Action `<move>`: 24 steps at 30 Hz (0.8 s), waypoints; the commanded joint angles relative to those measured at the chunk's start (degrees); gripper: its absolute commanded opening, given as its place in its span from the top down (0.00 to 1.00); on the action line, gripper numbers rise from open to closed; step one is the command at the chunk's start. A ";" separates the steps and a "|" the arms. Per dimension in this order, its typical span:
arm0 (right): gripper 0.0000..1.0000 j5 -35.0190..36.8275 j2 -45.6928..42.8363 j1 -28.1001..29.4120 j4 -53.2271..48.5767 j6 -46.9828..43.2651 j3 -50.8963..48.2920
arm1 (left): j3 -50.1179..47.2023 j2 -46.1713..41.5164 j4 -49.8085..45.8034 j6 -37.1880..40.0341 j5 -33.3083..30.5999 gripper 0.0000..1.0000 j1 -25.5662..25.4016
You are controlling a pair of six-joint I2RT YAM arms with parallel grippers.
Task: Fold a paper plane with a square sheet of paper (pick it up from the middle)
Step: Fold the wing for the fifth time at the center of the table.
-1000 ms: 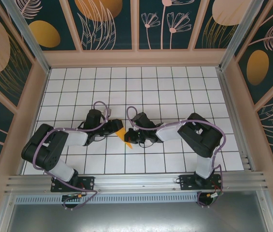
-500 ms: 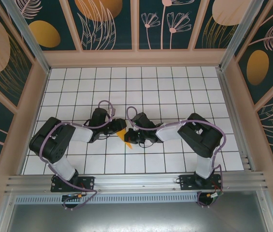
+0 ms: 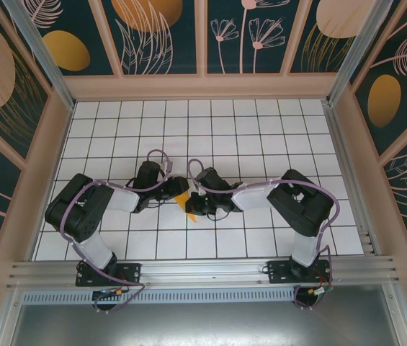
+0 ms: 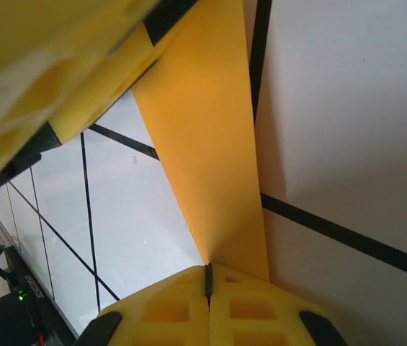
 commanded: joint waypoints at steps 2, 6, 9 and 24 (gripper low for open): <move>1.00 -1.67 -1.56 1.30 -1.96 -0.45 -4.90 | -1.55 1.38 -5.31 0.71 -5.54 0.63 -0.11; 1.00 -2.76 -5.74 3.33 -1.67 -0.14 -9.95 | -1.67 0.58 -5.54 0.54 -6.49 0.64 -0.11; 1.00 -1.46 -9.04 3.94 -2.39 0.63 -12.87 | -1.34 0.54 -5.74 0.50 -6.42 0.63 -0.11; 0.83 15.13 -21.20 -2.05 -2.00 0.71 -13.20 | 10.42 -23.81 -46.11 -0.68 -30.07 0.35 -0.20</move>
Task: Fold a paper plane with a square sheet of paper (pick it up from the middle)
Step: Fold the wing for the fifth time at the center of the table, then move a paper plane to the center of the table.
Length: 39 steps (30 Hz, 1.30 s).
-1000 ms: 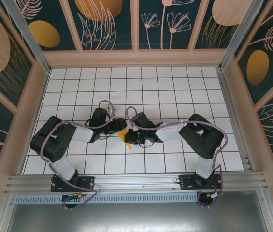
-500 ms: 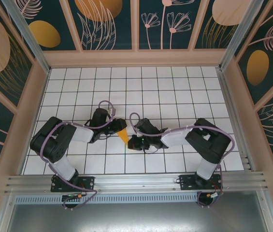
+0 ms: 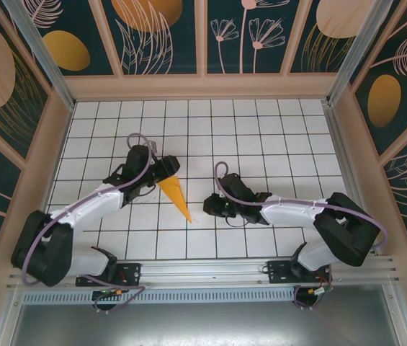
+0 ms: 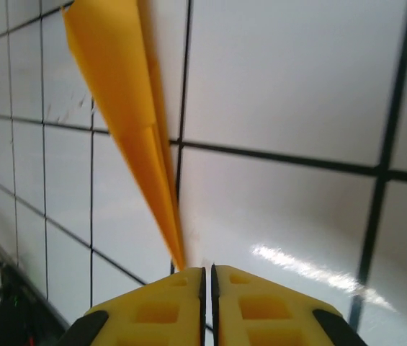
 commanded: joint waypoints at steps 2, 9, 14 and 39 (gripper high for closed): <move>0.82 3.74 2.20 -0.64 1.00 0.16 2.02 | -0.54 0.02 -16.75 -2.48 -8.97 0.31 0.04; 0.79 1.68 6.79 -0.57 4.46 0.88 4.34 | 8.11 11.58 -26.70 -3.86 -15.62 0.27 -7.05; 0.79 1.41 7.13 -0.58 4.49 0.99 4.46 | 17.14 20.40 -32.87 -4.13 -19.81 0.20 -10.84; 0.59 -8.59 14.69 -0.38 12.74 -1.17 8.70 | 8.98 13.39 -27.02 -4.07 -18.55 0.57 -11.23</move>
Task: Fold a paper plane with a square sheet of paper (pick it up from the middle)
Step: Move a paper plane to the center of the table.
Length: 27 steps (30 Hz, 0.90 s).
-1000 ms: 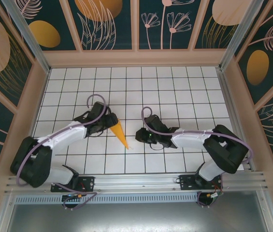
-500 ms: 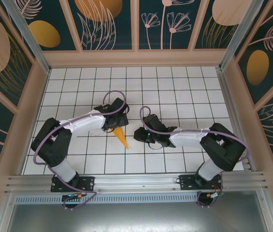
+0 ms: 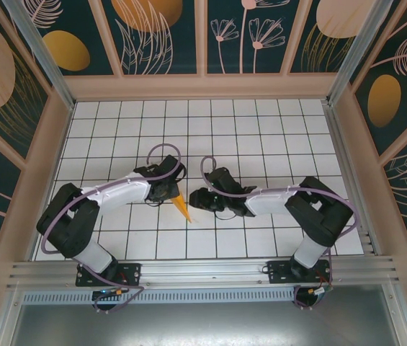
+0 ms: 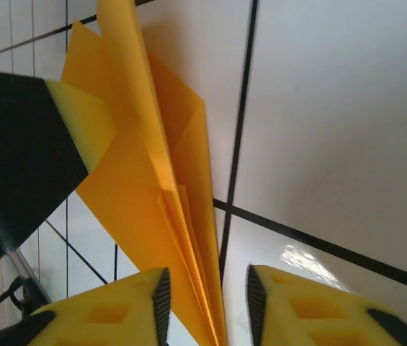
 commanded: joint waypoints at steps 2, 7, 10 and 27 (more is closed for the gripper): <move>0.57 -3.04 2.15 0.21 2.44 -1.21 2.79 | -2.15 -3.04 1.79 -0.41 -0.77 0.60 0.39; 0.56 -4.56 5.16 0.28 2.11 -1.90 4.98 | -5.63 -5.24 3.40 -1.00 -0.34 0.70 0.72; 0.56 -5.24 6.78 0.39 1.98 -2.24 5.99 | -7.42 -6.61 4.20 -1.15 -0.17 0.73 0.86; 0.55 -7.59 11.41 2.74 -0.66 -5.57 11.54 | -11.34 -10.31 7.02 -1.22 0.36 0.73 1.25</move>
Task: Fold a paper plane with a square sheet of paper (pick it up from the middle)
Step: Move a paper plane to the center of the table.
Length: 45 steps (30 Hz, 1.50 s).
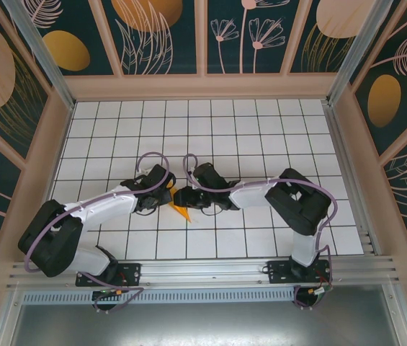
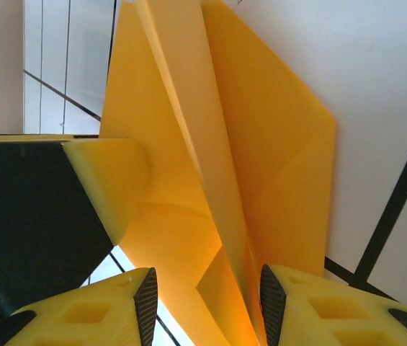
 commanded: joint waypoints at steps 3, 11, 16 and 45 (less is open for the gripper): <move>0.54 -1.04 1.80 0.80 -1.37 -2.07 1.78 | -0.96 -1.10 0.85 -0.69 0.32 0.73 0.40; 0.67 1.69 3.57 1.45 -5.28 -3.71 4.20 | -1.46 -1.90 1.35 -0.82 0.64 0.73 0.40; 0.76 3.99 5.11 2.63 -9.67 -6.15 7.37 | -1.79 -3.03 1.63 -1.00 0.93 0.73 0.39; 0.94 41.56 2.63 -4.07 -42.94 -4.57 18.57 | -5.22 -22.94 7.17 0.18 -2.36 0.56 0.34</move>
